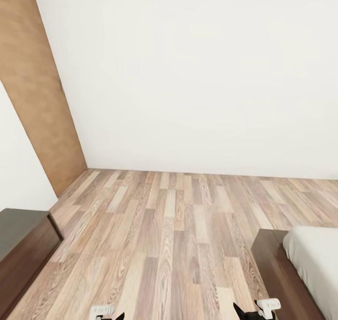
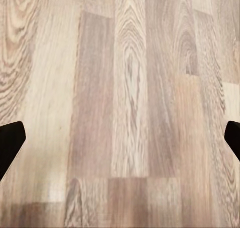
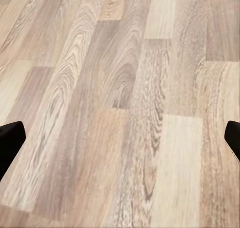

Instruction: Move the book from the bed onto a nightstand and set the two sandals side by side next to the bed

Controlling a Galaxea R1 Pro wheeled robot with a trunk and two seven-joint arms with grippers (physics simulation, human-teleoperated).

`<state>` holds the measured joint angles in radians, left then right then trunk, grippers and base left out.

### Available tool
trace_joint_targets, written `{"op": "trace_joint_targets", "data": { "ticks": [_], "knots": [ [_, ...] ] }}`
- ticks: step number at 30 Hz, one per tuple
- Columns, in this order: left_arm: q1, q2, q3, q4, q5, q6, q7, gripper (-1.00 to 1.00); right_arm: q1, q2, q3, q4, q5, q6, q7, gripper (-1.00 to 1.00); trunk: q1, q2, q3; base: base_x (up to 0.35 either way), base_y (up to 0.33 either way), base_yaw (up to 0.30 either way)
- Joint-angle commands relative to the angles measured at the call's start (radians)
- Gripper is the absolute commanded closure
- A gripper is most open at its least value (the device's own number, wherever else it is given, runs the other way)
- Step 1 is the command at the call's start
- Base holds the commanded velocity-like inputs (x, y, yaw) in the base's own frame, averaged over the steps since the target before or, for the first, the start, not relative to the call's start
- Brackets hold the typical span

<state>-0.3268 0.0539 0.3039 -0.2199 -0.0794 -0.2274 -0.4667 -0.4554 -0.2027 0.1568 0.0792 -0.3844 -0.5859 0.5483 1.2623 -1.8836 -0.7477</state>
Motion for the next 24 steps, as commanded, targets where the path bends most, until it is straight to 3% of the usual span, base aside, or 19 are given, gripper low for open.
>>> {"op": "trace_joint_targets", "data": {
  "ticks": [1,6,10,12,15,19,24],
  "knots": [
    [-0.001,0.0,0.008,0.001,-0.008,-0.004,-0.004,-1.0,-0.002,0.0,0.007,0.004,-0.011,-0.005,0.006,-1.0,0.0,0.0,-0.001,0.256,0.0,-0.003],
    [-0.001,0.0,0.009,0.002,-0.008,-0.004,-0.003,-1.0,-0.001,0.001,0.007,0.005,-0.011,-0.005,-0.001,-1.0,0.0,0.0,-0.001,0.25,0.0,-0.001],
    [-0.001,0.0,0.009,0.004,-0.007,-0.005,0.009,-1.0,0.028,0.005,0.008,0.006,-0.011,-0.005,-0.064,-1.0,0.0,0.0,-0.001,0.249,0.0,0.0],
    [-0.001,-0.001,0.009,0.016,-0.007,-0.005,0.025,-1.0,0.056,0.027,0.009,0.005,-0.01,-0.005,-0.124,-1.0,0.0,0.0,-0.001,0.249,0.0,0.0],
    [0.0,0.0,0.009,0.104,-0.008,-0.018,0.053,-1.0,0.098,0.103,0.009,0.004,-0.009,-0.006,-0.223,-1.0,0.0,0.0,-0.001,0.241,-0.027,0.0],
    [-0.001,0.0,0.01,0.167,-0.007,-0.077,0.061,-1.0,0.109,0.124,0.009,0.003,-0.008,-0.006,-0.246,-1.0,0.0,0.0,-0.001,0.221,-0.014,0.0],
    [0.0,0.0,0.009,0.193,-0.007,-0.107,0.063,-1.0,0.111,0.129,0.009,0.002,-0.008,-0.006,-0.25,-1.0,0.0,0.0,-0.001,0.226,-0.002,0.0]
  ]
}}
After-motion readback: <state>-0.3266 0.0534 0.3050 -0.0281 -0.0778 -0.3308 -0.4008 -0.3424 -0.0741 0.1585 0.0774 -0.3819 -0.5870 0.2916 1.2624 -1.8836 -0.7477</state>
